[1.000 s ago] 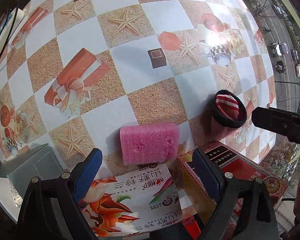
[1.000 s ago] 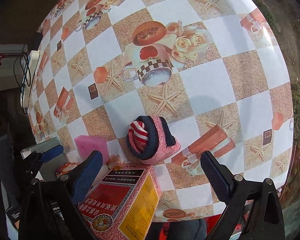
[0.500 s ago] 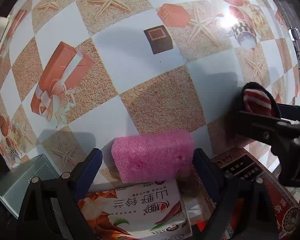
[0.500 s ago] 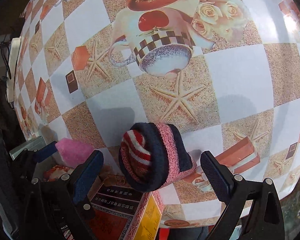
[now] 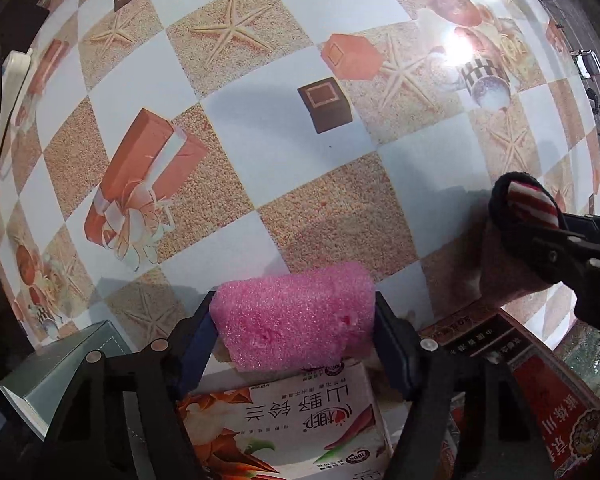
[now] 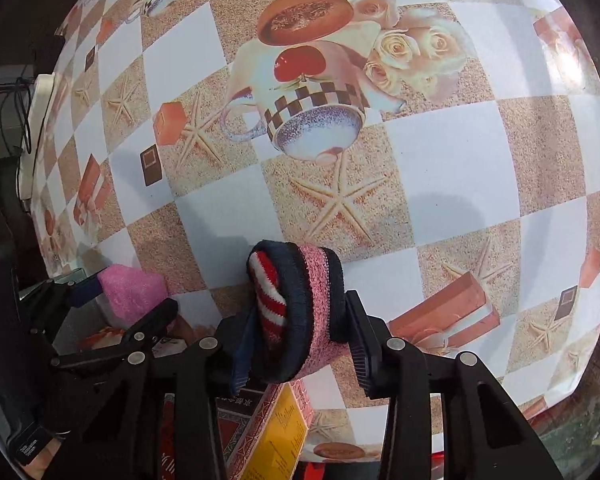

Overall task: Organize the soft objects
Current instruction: 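Grasp the pink foam sponge with the left tool while the right tool grasps the striped knit cuff, then lift the pink sponge and striped knit cuff and carry them over the box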

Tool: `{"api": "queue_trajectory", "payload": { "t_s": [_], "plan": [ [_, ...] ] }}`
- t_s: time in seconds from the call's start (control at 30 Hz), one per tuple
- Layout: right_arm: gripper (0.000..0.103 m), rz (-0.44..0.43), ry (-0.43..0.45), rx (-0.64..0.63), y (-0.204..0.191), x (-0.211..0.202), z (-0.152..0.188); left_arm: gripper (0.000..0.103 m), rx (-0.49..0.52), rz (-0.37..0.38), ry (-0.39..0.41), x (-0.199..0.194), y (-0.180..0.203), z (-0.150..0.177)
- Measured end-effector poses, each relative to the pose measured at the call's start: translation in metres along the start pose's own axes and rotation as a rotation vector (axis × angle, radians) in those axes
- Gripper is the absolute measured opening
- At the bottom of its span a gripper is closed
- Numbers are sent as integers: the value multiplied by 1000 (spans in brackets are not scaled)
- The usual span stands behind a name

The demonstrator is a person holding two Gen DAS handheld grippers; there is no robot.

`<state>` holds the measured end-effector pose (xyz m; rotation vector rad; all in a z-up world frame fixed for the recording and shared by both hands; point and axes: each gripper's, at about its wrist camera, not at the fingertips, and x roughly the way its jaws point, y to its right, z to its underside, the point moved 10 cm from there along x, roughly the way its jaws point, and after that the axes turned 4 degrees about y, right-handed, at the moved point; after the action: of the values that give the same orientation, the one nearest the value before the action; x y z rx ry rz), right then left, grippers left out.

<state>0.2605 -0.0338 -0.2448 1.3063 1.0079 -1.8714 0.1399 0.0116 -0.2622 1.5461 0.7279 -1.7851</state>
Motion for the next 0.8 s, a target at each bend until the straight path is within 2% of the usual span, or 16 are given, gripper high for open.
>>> {"api": "queue_trajectory", "payload": {
  "t_s": [0.2,0.33,0.47,0.7,0.8],
  "plan": [
    [43,4,99,8,12,-31,3,75,0,-42,146,-41,-9,-12],
    [43,79,193,-54,16,-54,5,75,0,-52,223,-68,-10,-21],
    [43,102,251,-83,23,-72,-3,75,24,-69,299,-94,-5,-22],
    [43,117,313,-41,42,-100,10,75,87,-67,405,-139,34,-56],
    [43,130,335,-27,47,-107,16,75,134,-62,448,-155,52,-56]
  ]
}}
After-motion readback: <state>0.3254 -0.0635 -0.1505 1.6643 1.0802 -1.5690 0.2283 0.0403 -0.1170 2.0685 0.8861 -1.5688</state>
